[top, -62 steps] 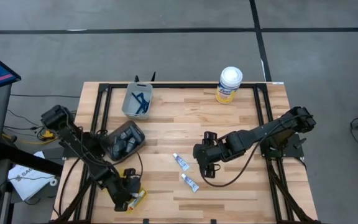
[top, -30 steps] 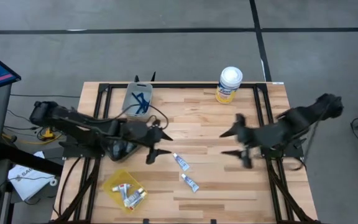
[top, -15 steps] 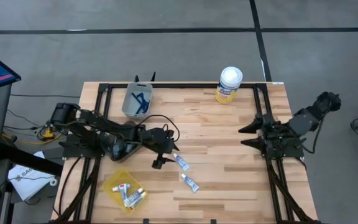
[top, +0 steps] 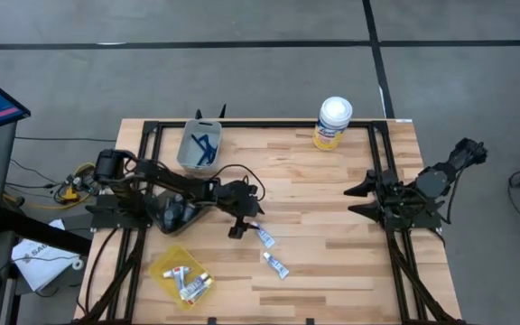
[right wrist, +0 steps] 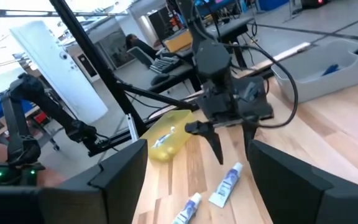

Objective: Pick & Place Travel size toiletries
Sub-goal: Put the toothpaste into the yellow bin

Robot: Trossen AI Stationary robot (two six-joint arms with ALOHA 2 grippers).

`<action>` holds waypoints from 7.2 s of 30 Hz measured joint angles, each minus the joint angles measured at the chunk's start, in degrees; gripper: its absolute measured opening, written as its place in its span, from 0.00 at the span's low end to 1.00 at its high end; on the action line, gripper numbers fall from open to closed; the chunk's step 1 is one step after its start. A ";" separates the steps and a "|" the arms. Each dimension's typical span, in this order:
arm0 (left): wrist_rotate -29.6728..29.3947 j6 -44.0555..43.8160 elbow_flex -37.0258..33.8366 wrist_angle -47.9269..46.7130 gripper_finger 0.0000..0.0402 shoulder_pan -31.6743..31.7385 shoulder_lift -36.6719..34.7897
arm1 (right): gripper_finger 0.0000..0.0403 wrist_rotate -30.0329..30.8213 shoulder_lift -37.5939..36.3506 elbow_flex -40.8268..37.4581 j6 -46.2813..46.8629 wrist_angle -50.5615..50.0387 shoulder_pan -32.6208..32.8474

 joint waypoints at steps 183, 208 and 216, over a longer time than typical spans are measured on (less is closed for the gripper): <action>-0.05 -3.04 0.21 18.41 0.67 -11.54 11.40 | 0.10 -13.68 -9.87 -25.26 -22.24 14.84 -17.92; 2.08 -3.11 3.41 18.61 0.27 -11.89 16.82 | 0.10 -13.68 -9.88 -25.26 -22.24 14.84 -17.91; 2.47 -6.11 3.41 18.90 0.15 -12.59 16.82 | 0.10 -13.68 -9.87 -25.26 -22.24 14.84 -17.91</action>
